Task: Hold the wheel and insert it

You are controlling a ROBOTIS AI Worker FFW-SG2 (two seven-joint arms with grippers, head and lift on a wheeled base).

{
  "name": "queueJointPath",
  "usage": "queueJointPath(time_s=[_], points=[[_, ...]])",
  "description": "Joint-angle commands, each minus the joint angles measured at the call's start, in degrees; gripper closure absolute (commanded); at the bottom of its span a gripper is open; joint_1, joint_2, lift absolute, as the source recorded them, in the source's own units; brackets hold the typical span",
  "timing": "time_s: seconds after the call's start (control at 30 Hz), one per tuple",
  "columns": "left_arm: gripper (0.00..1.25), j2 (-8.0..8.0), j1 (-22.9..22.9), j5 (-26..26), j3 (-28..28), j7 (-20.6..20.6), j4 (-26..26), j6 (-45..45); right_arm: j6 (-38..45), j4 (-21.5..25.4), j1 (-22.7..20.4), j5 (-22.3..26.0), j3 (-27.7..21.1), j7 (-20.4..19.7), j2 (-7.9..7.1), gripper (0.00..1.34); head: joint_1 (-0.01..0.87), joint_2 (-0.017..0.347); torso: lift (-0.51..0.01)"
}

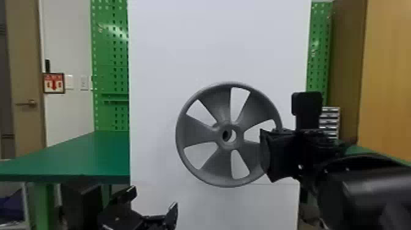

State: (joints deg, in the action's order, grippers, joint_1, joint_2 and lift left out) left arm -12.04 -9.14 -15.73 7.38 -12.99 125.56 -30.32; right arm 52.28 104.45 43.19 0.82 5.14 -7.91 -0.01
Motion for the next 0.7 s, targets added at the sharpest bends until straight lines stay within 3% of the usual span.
queueJointPath(time_s=[0.0,0.67], points=[[0.1,0.0,0.0,0.0,0.0,-0.02,-0.05,0.08,-0.86,-1.36,0.58,0.23,0.04,0.0,-0.08,1.2,0.097,0.015,-0.442],[0.1,0.0,-0.09,0.0,0.09,-0.02,-0.14,0.08,-1.74,-6.19,3.48,-0.12,1.8,0.0,-0.17,1.2,0.097,0.015,-0.442]])
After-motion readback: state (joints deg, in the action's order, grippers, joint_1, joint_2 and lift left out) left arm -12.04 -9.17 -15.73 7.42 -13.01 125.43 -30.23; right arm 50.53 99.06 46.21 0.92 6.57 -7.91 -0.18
